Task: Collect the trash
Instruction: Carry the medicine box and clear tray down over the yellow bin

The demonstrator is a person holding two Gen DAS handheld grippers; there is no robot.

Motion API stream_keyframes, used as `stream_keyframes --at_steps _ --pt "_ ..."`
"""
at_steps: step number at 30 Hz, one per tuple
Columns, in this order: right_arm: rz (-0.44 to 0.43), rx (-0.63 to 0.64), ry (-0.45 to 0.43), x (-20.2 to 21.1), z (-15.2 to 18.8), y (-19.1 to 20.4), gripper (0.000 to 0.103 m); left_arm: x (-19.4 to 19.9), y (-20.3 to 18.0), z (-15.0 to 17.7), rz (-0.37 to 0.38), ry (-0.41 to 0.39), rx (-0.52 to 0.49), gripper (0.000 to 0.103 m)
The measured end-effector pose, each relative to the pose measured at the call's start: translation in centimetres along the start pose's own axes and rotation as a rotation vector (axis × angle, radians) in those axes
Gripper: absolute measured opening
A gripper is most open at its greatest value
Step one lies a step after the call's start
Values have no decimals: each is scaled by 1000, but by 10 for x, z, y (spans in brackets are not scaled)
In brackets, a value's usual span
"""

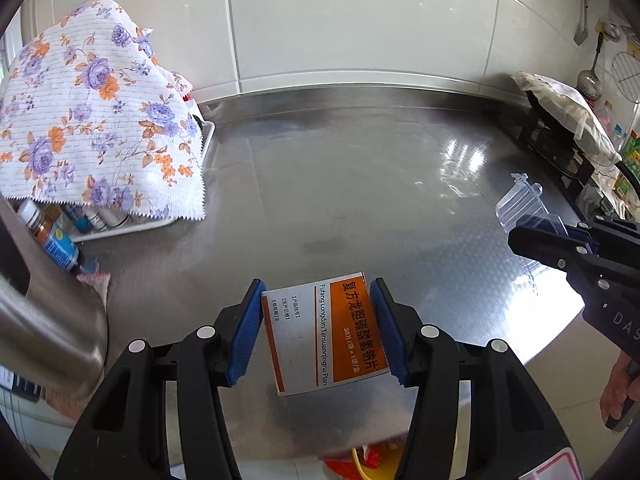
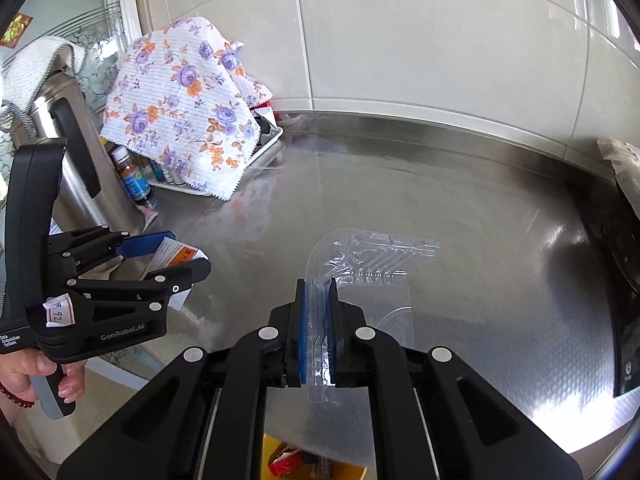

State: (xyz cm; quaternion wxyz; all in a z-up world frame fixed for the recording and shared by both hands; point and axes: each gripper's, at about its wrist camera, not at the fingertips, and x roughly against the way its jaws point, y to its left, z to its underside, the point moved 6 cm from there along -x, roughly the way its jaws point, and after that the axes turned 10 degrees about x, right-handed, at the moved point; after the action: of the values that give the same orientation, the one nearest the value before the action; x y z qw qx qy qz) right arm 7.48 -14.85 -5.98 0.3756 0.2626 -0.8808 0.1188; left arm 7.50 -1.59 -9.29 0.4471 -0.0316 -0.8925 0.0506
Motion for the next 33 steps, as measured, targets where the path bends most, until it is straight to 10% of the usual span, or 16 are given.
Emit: stream_keyframes --at_steps 19,33 --pt "-98 38 -12 96 100 30 9 68 -58 123 -28 59 -1 53" --pt "-177 19 117 91 186 56 9 35 -65 212 21 241 -61 53"
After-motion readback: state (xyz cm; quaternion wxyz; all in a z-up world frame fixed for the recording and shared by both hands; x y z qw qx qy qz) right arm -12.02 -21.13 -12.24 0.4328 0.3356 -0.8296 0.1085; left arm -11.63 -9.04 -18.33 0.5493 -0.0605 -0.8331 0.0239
